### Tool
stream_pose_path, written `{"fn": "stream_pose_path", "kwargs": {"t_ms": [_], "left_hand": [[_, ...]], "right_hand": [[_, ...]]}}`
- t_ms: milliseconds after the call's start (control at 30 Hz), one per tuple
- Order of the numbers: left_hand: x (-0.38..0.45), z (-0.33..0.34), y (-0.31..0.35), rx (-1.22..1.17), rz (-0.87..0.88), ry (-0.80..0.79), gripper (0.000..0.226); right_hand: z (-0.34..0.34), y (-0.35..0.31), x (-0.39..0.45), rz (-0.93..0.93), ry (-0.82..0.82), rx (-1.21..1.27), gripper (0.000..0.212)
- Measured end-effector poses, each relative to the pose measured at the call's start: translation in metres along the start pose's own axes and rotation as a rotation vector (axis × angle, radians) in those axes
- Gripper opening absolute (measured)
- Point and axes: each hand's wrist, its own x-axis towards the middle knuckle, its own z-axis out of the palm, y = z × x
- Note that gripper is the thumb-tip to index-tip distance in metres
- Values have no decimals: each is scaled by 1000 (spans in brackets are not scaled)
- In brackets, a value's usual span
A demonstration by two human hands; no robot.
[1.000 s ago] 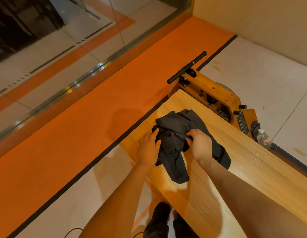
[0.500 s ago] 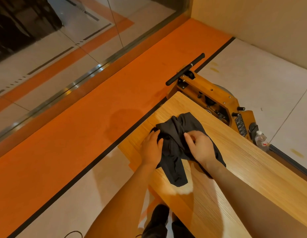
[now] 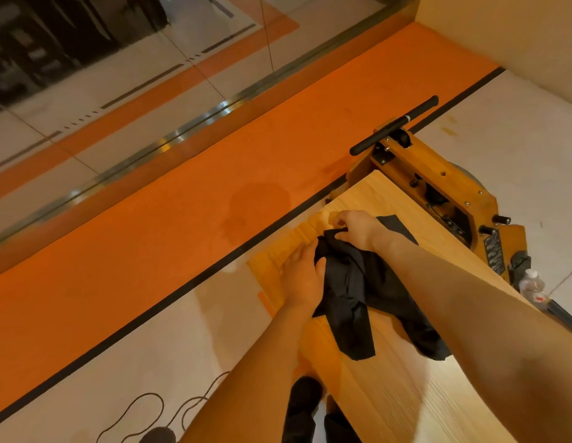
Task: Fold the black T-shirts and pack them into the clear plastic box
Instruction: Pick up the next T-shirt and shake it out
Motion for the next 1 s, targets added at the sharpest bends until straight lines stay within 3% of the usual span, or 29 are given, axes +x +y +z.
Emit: {"fn": "stream_pose_path", "kwargs": {"t_ms": [133,267,433,500,800,867,933,1000], "left_hand": [[-3,6,4,-42,-43,17,50],[-10,12,4,-192,-95,51,50],[-4,7,12,-413,-186,105,52],[2,5,18,-511,-203,73,57],[13,11,64,-690,-167,-120,65],[14,11,73,-736,-137,-139,62],[17,12,79,-749,-109,-159,57],[22,14,81,-714,-102,-162,37]], "right_hand": [[6,5,12,24,-69,-130,37],[12,5,10,-22,37,-197,27],[1,7,-5,-74,189,277,10],[-11,7,-16,-59,232,416,13],[-46,29,-52,5,218,625,29],[-48,35,-58,-22,198,635,23],[-50,40,-63,-16,183,652,14],[-51,45,-68,-5,159,669,13]]}}
